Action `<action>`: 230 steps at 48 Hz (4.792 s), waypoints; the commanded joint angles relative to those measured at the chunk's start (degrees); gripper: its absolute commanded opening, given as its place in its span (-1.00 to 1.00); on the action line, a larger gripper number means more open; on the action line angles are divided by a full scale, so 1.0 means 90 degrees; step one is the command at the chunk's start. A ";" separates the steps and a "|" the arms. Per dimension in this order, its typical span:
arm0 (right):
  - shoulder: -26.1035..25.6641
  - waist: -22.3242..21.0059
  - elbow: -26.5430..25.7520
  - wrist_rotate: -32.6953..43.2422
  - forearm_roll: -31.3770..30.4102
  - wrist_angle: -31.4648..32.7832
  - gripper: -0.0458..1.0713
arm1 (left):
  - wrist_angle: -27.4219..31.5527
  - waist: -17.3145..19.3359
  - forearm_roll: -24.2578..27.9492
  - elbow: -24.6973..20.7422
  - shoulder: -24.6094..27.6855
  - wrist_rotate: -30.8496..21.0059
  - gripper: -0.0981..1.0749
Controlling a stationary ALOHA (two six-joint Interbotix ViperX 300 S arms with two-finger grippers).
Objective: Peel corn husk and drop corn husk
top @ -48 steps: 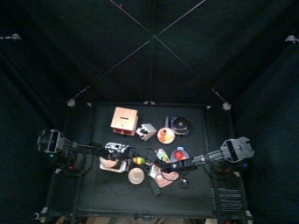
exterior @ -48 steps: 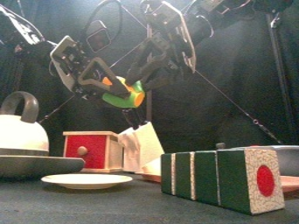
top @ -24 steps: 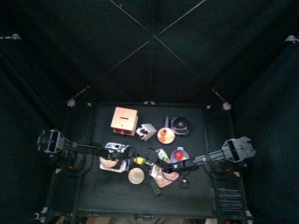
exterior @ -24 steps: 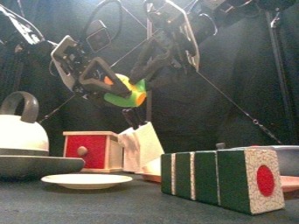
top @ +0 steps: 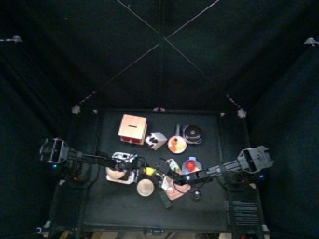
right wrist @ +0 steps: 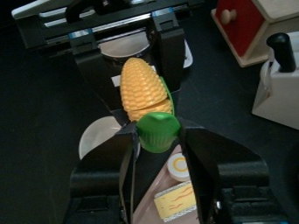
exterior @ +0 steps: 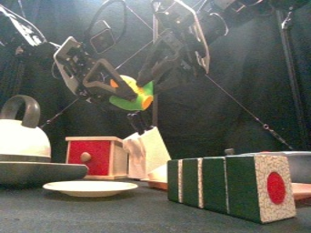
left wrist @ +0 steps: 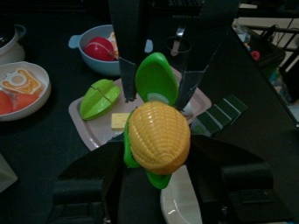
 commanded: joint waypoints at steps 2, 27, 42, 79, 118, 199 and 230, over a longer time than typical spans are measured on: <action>-0.0254 0.0010 -0.0039 -0.0010 0.0000 0.0049 -0.43 | -0.0039 0.0010 0.0000 -0.0049 -0.0137 0.0000 0.48; -0.0371 0.0195 0.0029 -0.0010 -0.0010 0.0391 -0.50 | -0.0029 0.0010 0.0000 -0.0059 -0.0137 0.0000 0.48; -0.0420 0.0313 0.0068 -0.0010 -0.0010 0.0576 -0.50 | -0.0029 0.0010 0.0000 -0.0049 -0.0127 0.0000 0.48; -0.0508 0.0381 0.0225 0.0000 0.0078 0.0898 -0.50 | 0.0010 0.0020 -0.0020 0.0244 -0.0596 0.0000 0.48; 0.0254 -0.1035 0.0117 0.1885 -0.0449 -0.0449 -0.50 | 0.0264 0.0049 -0.0010 0.0986 -0.1953 0.0000 0.48; 0.1709 -0.1973 -0.0713 0.1670 -0.0342 -0.2168 0.55 | 0.0381 0.0039 -0.0029 0.1143 -0.2324 0.0000 0.48; 0.1670 -0.1943 -0.0703 0.1660 -0.0332 -0.2158 0.54 | 0.0381 0.0029 -0.0029 0.1143 -0.2324 0.0000 0.48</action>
